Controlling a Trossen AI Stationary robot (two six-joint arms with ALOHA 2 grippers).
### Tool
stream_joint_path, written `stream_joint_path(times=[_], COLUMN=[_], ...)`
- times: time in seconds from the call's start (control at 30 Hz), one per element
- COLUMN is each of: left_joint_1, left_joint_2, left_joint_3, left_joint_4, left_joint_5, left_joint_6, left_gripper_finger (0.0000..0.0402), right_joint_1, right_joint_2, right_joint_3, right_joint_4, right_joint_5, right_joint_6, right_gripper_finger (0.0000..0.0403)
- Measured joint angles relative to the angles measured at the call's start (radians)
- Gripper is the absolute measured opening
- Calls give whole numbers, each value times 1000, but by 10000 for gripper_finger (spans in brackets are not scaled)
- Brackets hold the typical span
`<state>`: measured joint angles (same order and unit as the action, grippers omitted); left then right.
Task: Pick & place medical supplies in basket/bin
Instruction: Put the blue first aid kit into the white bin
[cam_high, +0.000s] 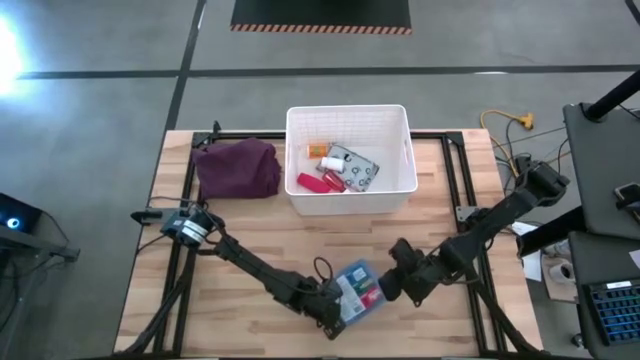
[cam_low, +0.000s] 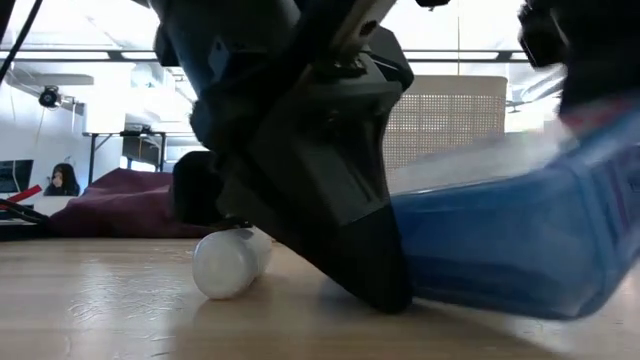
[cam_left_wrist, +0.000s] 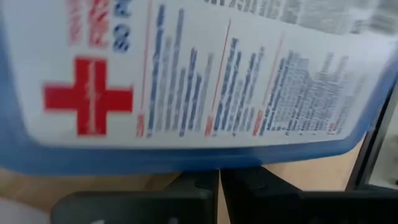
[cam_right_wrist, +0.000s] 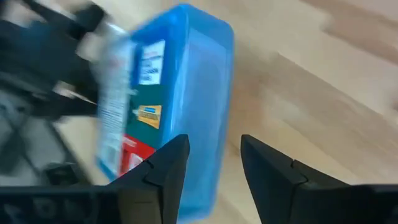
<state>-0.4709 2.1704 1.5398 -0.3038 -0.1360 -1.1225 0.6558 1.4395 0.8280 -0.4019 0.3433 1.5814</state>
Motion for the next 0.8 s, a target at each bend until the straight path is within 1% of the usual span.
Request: stream_joint_path(times=[0.1, 0.17, 0.27, 0.37, 0.47, 0.57, 0.63, 0.8], left_joint_1=[0, 0, 6, 13, 11, 9, 5, -5], left_joint_2=[0, 0, 1, 2, 2, 2, 2, 2], left_joint_3=[0, 0, 1, 5, 5, 6, 6, 7], left_joint_4=[0, 9, 16, 14, 6, 8, 13, 14], left_joint_5=[1, -11, -34, -57, -60, -39, -34, -34], left_joint_6=[3, 4, 4, 14, 14, 27, 21, 16], left_gripper_finger=[0, 0, 0, 0, 0, 0, 0, 0], right_joint_1=[-4, -8, -14, -25, -30, -30, -30, -30], right_joint_2=[-5, -4, 4, 32, 77, 126, 148, 166], right_joint_3=[74, 125, 183, 224, 248, 265, 285, 353], right_joint_4=[-8, 25, -1, 9, 10, 7, 10, -84], right_joint_5=[28, 12, 2, 15, 15, -47, -57, -35], right_joint_6=[-58, -117, -208, -251, -253, -230, -217, -221], right_gripper_finger=[147, 145, 145, 150, 158, 169, 178, 211])
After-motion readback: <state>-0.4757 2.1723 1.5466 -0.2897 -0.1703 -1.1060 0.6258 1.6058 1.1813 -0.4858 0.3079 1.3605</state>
